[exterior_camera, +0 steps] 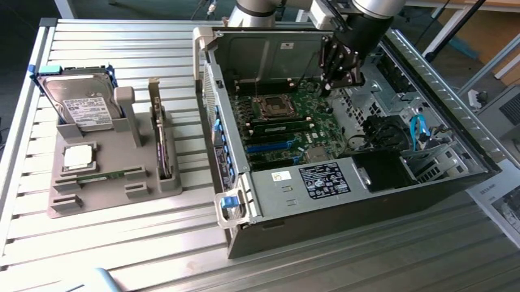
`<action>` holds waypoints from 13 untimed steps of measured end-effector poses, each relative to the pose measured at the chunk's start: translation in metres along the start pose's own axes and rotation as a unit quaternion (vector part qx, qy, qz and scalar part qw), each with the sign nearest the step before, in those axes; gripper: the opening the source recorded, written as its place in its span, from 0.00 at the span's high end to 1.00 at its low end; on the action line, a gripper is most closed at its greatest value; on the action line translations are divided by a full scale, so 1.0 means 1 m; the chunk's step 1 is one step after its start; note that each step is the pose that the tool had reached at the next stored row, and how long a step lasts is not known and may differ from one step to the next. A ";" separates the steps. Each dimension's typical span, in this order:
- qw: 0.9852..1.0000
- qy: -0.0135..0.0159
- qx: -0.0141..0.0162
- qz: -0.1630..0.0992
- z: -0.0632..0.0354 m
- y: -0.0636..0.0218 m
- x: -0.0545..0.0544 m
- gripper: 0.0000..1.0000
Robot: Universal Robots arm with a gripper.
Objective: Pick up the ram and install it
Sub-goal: 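Press down the ram until it locks into place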
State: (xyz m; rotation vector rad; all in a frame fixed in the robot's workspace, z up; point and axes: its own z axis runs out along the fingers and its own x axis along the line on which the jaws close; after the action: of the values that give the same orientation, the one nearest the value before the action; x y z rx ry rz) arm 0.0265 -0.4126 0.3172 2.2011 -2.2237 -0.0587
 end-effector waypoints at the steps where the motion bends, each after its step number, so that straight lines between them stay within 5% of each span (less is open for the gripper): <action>1: 1.000 0.000 0.000 0.000 0.0006 0.0000 0.000 0.90; 13: 1.000 0.000 0.002 0.000 0.0133 -0.0005 0.000 0.90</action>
State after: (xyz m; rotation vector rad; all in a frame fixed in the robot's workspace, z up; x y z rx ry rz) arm 0.0265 -0.4126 0.3040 2.2034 -2.2258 -0.0539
